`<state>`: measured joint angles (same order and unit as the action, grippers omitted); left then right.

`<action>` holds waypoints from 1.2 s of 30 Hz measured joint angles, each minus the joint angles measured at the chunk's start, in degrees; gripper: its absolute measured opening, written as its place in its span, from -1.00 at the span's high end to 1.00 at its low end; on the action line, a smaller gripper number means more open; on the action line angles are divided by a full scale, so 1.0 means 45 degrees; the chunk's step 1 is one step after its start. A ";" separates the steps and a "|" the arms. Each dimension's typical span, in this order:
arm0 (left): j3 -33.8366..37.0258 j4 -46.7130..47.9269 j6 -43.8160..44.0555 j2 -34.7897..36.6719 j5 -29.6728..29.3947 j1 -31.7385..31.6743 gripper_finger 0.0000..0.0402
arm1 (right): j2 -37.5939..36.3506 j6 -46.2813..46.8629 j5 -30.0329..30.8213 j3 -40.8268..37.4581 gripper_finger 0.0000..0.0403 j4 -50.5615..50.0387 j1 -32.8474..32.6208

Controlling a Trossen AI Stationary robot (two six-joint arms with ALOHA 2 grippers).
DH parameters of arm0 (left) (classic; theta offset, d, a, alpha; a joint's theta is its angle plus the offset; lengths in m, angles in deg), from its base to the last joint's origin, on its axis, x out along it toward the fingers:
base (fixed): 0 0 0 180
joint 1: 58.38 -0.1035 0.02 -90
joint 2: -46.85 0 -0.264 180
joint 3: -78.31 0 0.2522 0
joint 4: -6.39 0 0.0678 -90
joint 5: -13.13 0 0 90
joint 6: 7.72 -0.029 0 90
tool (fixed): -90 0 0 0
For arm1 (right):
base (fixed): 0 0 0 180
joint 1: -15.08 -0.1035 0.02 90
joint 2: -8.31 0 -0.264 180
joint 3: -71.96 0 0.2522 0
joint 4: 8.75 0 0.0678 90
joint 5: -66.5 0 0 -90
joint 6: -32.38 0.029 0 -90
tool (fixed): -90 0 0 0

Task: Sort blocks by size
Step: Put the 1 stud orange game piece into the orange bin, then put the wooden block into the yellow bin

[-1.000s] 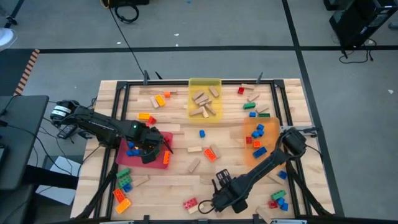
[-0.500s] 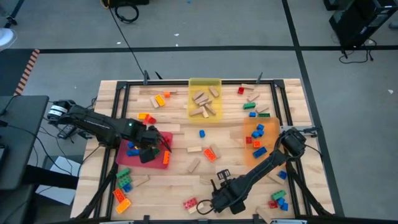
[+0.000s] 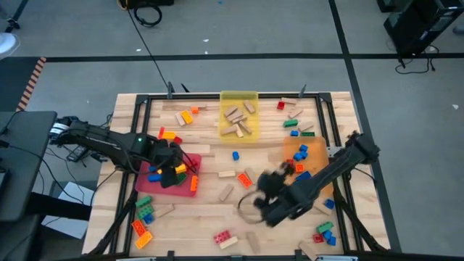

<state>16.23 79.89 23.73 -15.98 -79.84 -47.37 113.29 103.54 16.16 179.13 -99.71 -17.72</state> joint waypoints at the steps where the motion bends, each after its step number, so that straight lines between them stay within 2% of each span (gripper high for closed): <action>1: 0.0000 0.0005 -0.0071 0.0000 -0.0001 0.0000 -0.01 | -0.0292 0.1541 0.0022 -0.0079 0.48 -0.0840 0.0130; 3: 0.0000 -0.0024 -0.0219 0.0000 -0.0005 0.0000 -0.01 | -0.0867 0.4286 -0.0278 -0.0354 0.48 -0.2465 0.0473; 5: 0.0000 -0.0048 -0.0236 0.0000 -0.0014 0.0000 -0.01 | -0.1569 0.6006 -0.1053 -0.1032 0.48 -0.2805 0.0966; 11: 0.0000 -0.0125 -0.0216 -0.0005 -0.0053 0.0000 -0.01 | -0.4106 0.6992 -0.4468 -0.4810 0.48 -0.1181 0.2833; 16: 0.0000 -0.0924 -0.0209 -0.0010 -0.0350 0.0000 -0.01 | -0.6257 0.7415 -0.6793 -0.8122 0.48 0.1908 0.3673; 22: 0.0000 -0.1753 -0.0239 -0.0010 -0.0367 0.0000 -0.01 | -0.7530 0.8041 -0.8383 -1.1095 0.48 0.4090 0.3956; 26: 0.0000 -0.1797 0.0000 -0.0010 -0.0368 0.0000 -0.01 | -0.7600 0.8565 -0.8739 -1.1860 0.46 0.4386 0.3972; 28: 0.0000 -0.1797 0.0226 -0.0010 -0.0401 0.0000 -0.01 | -0.7580 0.8167 -0.8743 -1.1899 0.30 0.4372 0.3962; 33: 0.0000 -0.1792 0.0441 -0.0010 -0.0550 0.0000 -0.01 | -0.7633 0.7543 -0.8721 -1.1899 -0.32 0.4363 0.3962; 36: 0.0000 -0.1797 0.0465 -0.0010 -0.0643 0.0000 -0.01 | -0.7687 0.7516 -0.8748 -1.1899 -0.60 0.4388 0.3962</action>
<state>16.23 71.81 25.82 -16.02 -82.73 -47.37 78.70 137.37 -23.20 125.58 -79.96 0.11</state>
